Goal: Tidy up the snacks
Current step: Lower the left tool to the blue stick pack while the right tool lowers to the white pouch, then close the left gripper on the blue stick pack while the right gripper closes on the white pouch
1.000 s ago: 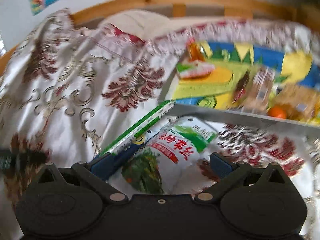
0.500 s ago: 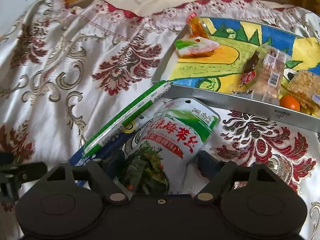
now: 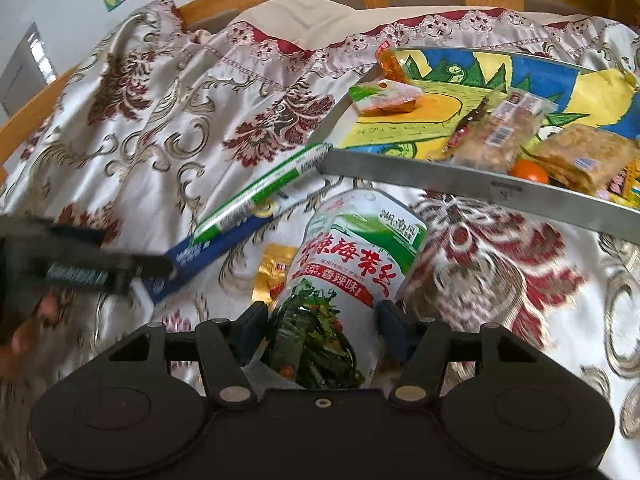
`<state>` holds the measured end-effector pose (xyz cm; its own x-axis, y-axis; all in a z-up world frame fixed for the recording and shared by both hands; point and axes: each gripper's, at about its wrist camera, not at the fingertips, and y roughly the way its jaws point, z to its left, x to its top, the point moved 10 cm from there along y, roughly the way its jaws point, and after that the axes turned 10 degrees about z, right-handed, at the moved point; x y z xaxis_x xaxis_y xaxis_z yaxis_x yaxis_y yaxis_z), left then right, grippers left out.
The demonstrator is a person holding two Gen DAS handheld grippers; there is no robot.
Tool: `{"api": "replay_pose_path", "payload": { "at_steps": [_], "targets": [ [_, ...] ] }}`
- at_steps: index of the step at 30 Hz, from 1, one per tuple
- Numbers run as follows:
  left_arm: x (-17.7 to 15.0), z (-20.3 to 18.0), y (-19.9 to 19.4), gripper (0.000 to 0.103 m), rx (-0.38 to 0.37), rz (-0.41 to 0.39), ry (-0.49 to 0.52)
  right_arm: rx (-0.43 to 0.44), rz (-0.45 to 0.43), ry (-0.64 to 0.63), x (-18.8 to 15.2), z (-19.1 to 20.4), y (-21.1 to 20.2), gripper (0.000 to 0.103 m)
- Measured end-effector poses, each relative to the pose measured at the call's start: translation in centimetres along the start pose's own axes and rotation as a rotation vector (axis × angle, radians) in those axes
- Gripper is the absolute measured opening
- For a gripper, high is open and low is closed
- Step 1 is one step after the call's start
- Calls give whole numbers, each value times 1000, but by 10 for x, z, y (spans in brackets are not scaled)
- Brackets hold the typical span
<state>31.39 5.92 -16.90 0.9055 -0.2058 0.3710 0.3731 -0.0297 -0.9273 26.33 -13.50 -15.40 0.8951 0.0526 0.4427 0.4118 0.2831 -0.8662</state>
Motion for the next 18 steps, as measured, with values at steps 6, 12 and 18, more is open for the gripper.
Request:
{"api": "replay_pose_path", "payload": {
  "at_steps": [6,12,18],
  "targets": [
    [2,-2,-12,94,86,-45,54,-6,-29,-13,-15,-3,-3,68],
    [4,-21,-1,86,121,-59,180,7,-101,42,-2,-10,-7,78],
    [7,-40,9,50,76,-48,252,4,-62,41,-11,-9,8,76]
  ]
}}
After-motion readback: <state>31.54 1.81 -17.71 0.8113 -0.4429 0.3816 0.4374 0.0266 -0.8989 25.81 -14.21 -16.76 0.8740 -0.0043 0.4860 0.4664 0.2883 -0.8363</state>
